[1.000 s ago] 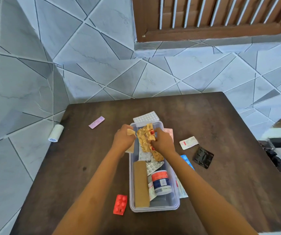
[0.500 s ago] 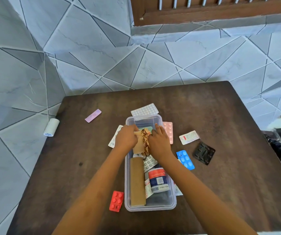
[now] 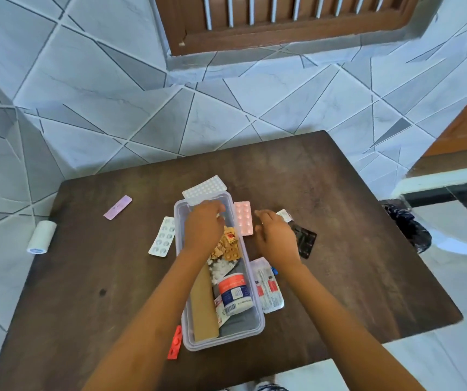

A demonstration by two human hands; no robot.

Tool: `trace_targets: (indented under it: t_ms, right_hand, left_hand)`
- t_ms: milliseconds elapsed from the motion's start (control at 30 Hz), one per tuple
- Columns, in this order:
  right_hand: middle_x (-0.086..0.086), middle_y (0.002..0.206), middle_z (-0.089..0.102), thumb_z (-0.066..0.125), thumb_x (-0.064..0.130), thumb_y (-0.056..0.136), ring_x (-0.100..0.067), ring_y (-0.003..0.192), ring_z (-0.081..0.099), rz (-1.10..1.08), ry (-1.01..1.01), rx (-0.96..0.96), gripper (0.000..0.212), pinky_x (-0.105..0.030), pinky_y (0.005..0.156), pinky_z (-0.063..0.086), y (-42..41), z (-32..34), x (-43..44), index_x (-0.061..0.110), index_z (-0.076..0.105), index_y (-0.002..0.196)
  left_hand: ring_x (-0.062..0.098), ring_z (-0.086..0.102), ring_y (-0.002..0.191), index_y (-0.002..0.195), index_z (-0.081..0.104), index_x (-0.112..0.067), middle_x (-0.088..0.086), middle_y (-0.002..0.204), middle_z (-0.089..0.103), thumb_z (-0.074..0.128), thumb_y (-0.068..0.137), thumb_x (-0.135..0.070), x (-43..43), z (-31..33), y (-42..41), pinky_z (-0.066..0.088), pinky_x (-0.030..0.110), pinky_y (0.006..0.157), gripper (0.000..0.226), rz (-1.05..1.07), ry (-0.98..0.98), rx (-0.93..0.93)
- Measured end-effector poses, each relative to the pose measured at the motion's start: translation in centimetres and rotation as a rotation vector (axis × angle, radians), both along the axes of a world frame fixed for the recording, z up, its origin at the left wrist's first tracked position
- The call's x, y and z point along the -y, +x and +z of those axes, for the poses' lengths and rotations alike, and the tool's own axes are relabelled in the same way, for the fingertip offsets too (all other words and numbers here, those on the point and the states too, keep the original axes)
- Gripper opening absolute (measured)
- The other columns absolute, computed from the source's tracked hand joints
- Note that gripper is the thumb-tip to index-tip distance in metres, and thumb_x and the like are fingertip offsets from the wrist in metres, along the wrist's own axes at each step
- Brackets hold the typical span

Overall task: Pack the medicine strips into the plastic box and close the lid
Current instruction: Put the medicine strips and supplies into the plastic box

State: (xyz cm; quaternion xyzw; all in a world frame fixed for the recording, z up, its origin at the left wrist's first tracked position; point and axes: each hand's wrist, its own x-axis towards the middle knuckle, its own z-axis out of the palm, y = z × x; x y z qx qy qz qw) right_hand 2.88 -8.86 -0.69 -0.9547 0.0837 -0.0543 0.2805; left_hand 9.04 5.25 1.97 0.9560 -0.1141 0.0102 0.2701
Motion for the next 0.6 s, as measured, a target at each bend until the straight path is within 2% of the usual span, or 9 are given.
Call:
trace_targets:
  t_ms: [100, 267, 433, 600]
  right_hand:
    - [-0.014, 0.134, 0.053, 0.047, 0.009, 0.088, -0.031, 0.121, 0.049, -0.123, -0.01, -0.115, 0.042, -0.038, 0.097, 0.043, -1.2, -0.9, 3.2, 0.007, 0.047, 0.13]
    - [-0.013, 0.129, 0.051, 0.055, 0.016, 0.085, -0.031, 0.119, 0.047, -0.239, -0.023, -0.278, 0.04, -0.04, 0.091, 0.046, -2.2, -2.1, 7.4, 0.009, 0.049, 0.124]
    - [-0.019, 0.128, 0.039, 0.072, 0.027, 0.075, -0.037, 0.118, 0.043, -0.302, 0.0, -0.425, 0.06, -0.045, 0.094, 0.044, -1.4, -3.4, 8.7, 0.005, 0.043, 0.122]
    - [-0.018, 0.125, 0.038, 0.079, 0.023, 0.068, -0.037, 0.115, 0.048, -0.318, 0.086, -0.461, 0.068, -0.046, 0.092, 0.046, -0.7, -4.1, 9.6, 0.006, 0.041, 0.121]
  left_hand:
    - [0.029, 0.063, 0.101, 0.103, 0.067, -0.008, 0.013, 0.109, 0.07, 0.056, 0.087, -0.007, 3.4, 0.1, -0.1, 0.048, 0.031, 0.085, 0.02, -0.147, -0.035, -0.044]
    - [0.031, 0.062, 0.102, 0.101, 0.066, -0.008, 0.013, 0.105, 0.07, 0.057, 0.085, -0.009, 8.8, -2.4, 0.7, 0.05, 0.038, 0.086, 0.018, -0.339, 0.074, -0.189]
    - [0.035, 0.055, 0.116, 0.123, 0.054, -0.009, 0.018, 0.123, 0.059, 0.058, 0.086, -0.016, 12.1, -5.2, 1.7, 0.047, 0.041, 0.094, 0.038, -0.362, 0.26, -0.238]
    - [0.033, 0.052, 0.119, 0.135, 0.041, -0.018, 0.016, 0.13, 0.052, 0.065, 0.085, -0.017, 13.2, -6.8, 2.0, 0.048, 0.041, 0.093, 0.056, -0.328, 0.338, -0.23]
